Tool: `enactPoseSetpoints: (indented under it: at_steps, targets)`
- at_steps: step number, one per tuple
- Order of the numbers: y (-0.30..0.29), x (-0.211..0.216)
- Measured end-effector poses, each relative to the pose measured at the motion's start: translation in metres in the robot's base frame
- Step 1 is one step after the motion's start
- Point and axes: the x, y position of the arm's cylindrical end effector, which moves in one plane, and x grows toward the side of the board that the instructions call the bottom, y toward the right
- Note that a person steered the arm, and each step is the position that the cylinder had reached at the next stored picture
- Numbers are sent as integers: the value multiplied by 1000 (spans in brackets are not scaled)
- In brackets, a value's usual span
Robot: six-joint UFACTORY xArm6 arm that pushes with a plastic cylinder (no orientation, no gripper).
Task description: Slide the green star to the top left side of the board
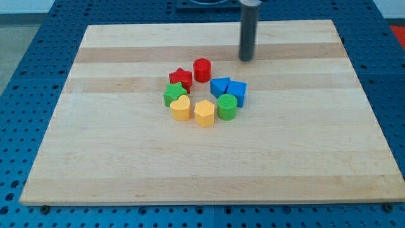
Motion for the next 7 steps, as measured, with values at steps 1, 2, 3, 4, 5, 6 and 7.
enactPoseSetpoints:
  at_steps: [1,2,3,4,5,6,7]
  targets:
    - [0,56]
    - [-36,102]
    - [-64,110]
    - [-65,100]
    - [-100,100]
    - [-138,98]
    - [-176,88]
